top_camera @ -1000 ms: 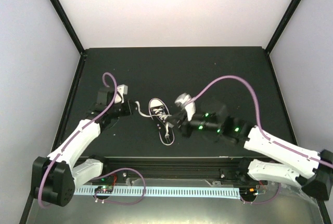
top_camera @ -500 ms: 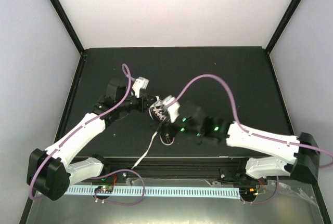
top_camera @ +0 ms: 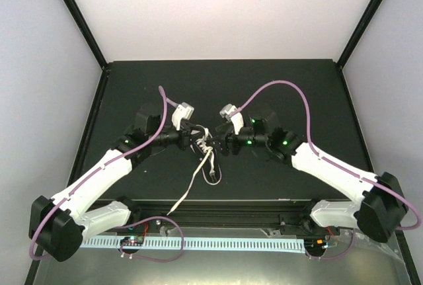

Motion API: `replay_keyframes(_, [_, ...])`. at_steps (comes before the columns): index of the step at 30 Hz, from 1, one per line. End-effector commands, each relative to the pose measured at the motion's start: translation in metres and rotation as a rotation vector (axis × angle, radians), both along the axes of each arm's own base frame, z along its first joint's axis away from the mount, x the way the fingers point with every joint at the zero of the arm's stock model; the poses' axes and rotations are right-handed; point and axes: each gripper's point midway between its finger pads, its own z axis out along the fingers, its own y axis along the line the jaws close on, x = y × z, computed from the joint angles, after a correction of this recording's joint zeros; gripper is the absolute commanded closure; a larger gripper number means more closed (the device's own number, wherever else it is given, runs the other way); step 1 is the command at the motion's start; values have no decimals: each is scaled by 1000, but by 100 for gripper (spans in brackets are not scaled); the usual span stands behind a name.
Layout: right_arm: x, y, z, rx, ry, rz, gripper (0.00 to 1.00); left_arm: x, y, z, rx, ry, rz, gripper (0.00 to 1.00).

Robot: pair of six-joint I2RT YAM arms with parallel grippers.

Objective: Tie the shoes

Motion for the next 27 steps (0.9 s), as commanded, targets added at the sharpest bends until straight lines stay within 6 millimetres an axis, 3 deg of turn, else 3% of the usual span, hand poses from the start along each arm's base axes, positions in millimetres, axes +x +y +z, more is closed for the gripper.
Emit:
replay_keyframes(1, [-3,17,15,62,-38,107,36,-13,-7,15,-31,-59,-70,98])
replay_keyframes(5, [8,17,9,40,-61,63,51,-14,-9,14,-29,-59,-77,98])
replay_keyframes(9, [7,18,12,42,-86,80,71,-14,-13,12,-36,-52,-88,98])
replay_keyframes(11, [10,15,15,39,-108,54,88,-11,-15,7,-28,-44,-74,98])
replay_keyframes(12, [12,11,18,37,-125,28,95,-10,-15,4,-20,-44,-65,93])
replay_keyframes(13, [14,6,18,34,-136,-1,98,-8,-15,0,-9,-39,-51,81])
replay_keyframes(15, [19,-8,23,35,-173,-85,98,-3,-10,-12,23,-21,6,50])
replay_keyframes(17, [27,-22,19,12,-186,-180,98,3,2,-37,82,22,105,41])
replay_keyframes(21, [33,-44,8,-29,-169,-300,98,-3,16,-91,161,124,214,42])
replay_keyframes(27, [29,-47,-3,-21,-124,-310,98,-26,17,-149,300,240,228,50])
